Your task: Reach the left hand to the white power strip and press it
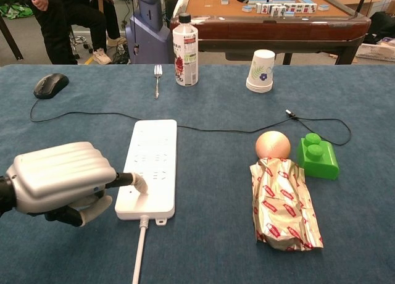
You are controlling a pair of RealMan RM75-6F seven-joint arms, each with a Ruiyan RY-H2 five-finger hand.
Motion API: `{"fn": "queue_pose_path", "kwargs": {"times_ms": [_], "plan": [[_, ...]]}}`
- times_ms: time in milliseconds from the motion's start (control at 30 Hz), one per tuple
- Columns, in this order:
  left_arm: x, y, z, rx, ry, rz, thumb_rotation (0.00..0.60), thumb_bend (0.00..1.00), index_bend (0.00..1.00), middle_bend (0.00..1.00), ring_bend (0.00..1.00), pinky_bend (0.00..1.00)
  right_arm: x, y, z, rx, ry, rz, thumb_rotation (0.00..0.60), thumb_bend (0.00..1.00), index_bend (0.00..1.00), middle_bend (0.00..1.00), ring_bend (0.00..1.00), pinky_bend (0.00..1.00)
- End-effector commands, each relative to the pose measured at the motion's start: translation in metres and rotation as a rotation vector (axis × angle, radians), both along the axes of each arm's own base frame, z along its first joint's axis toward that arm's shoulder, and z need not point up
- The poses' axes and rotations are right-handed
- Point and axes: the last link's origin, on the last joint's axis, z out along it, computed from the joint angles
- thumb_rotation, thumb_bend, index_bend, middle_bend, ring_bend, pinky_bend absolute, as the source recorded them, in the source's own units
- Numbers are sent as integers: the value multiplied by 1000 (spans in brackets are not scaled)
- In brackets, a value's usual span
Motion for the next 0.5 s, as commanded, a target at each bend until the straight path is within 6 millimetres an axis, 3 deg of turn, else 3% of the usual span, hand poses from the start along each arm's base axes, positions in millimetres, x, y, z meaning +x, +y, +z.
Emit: {"fn": "queue_pose_path", "kwargs": {"times_ms": [33, 500], "plan": [[-1, 0, -1, -1, 9, 3, 600, 687, 253, 934, 940, 1000, 0, 0, 0, 0, 0, -1, 600, 167, 398, 334, 257, 405], [3, -3, 1, 7, 12, 4, 600, 687, 272, 946, 941, 1000, 0, 0, -1, 3, -3, -2, 600, 167, 398, 334, 257, 405]]}}
